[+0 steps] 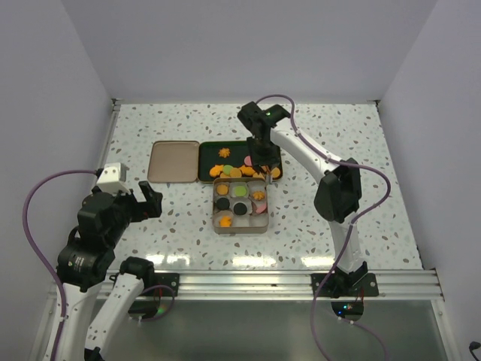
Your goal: Pack the cookies
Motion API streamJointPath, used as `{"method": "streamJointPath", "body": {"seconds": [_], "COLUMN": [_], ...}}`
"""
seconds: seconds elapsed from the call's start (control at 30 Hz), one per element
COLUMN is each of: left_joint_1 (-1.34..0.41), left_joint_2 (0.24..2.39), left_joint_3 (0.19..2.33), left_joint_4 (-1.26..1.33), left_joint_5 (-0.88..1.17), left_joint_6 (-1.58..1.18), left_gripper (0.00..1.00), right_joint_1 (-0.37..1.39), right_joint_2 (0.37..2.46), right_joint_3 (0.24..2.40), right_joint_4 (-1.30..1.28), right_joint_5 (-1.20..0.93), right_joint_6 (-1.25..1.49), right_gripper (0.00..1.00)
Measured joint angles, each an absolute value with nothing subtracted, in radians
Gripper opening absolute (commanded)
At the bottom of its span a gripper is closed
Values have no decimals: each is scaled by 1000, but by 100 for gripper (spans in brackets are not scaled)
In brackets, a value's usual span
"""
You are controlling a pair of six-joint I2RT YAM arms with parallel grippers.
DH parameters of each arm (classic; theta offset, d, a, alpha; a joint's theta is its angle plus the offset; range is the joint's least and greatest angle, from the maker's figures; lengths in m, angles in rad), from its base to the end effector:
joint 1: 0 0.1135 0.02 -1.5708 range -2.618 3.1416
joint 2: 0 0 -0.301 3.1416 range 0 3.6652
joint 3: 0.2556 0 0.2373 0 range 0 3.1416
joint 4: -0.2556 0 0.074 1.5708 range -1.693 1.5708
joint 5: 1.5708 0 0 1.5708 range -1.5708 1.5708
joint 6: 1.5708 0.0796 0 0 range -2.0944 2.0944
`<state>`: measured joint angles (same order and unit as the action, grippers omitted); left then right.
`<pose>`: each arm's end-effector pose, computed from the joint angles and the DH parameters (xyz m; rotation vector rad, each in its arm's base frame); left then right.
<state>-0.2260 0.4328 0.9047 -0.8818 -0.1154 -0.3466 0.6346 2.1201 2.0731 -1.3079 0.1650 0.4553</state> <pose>0.0648 -0.0055 0.3365 -0.1947 1.9773 -0.2577 0.3637 0.2515 0.2704 -0.2315 2.8625 -0.0418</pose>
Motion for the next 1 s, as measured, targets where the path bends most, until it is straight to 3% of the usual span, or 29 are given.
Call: {"method": "streamJointPath", "body": {"seconds": [0.67, 1.0], "left_joint_1": [-226, -226], "left_joint_2": [418, 418], "left_joint_3": [905, 905], "left_joint_4": [-882, -882], "left_joint_5": [-115, -115], "left_joint_6": [-347, -347], "left_gripper": [99, 99], "right_joint_1": [634, 762], "right_joint_2": [2084, 1763], "right_joint_3": [2316, 1972], "right_joint_4": [-1340, -1233], "right_joint_5": [92, -20], "right_joint_6": [459, 502], "right_gripper": [36, 37]}}
